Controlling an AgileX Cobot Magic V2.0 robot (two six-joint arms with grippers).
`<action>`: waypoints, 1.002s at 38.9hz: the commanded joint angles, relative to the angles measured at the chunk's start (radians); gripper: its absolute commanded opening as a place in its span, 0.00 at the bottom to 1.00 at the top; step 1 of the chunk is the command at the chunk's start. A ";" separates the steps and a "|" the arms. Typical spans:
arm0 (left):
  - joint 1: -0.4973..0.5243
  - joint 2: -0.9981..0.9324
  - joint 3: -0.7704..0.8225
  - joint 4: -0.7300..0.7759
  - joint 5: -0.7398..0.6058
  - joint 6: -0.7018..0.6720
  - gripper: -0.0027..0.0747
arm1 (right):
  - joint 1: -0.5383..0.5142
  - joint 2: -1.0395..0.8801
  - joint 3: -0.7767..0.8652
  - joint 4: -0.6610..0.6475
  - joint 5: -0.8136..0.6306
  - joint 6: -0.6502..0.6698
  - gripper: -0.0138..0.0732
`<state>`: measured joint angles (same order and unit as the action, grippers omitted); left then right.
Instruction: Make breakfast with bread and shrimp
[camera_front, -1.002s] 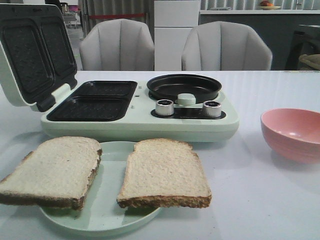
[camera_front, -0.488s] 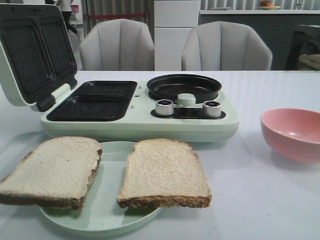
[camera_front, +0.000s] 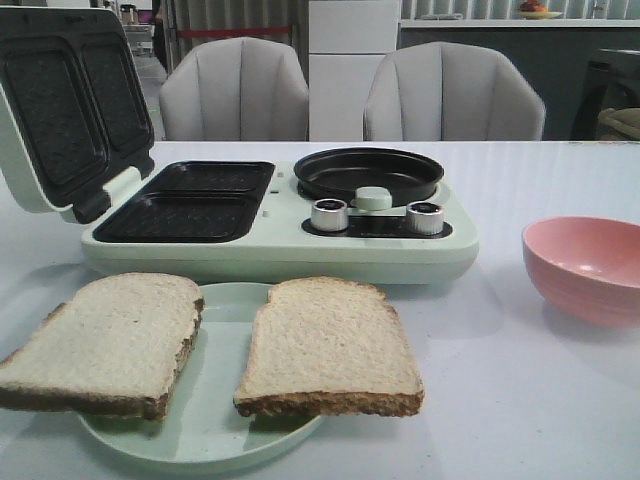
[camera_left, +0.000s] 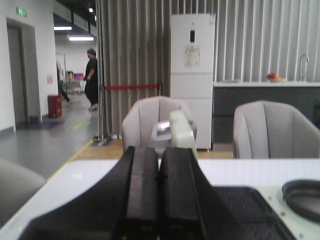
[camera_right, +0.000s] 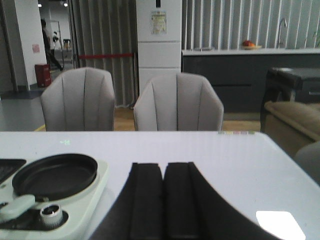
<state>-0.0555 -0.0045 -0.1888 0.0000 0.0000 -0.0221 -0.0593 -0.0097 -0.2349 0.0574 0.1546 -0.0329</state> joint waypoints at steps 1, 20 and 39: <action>-0.007 0.019 -0.160 -0.007 0.000 -0.009 0.16 | -0.006 0.018 -0.130 -0.026 -0.006 -0.008 0.21; -0.007 0.336 -0.555 -0.007 0.549 -0.009 0.16 | -0.006 0.382 -0.386 -0.027 0.362 -0.008 0.21; -0.007 0.379 -0.436 -0.034 0.593 -0.009 0.16 | -0.006 0.587 -0.386 -0.027 0.433 -0.008 0.21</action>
<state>-0.0555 0.3577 -0.6128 -0.0207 0.6748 -0.0221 -0.0593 0.5545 -0.5863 0.0397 0.6599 -0.0329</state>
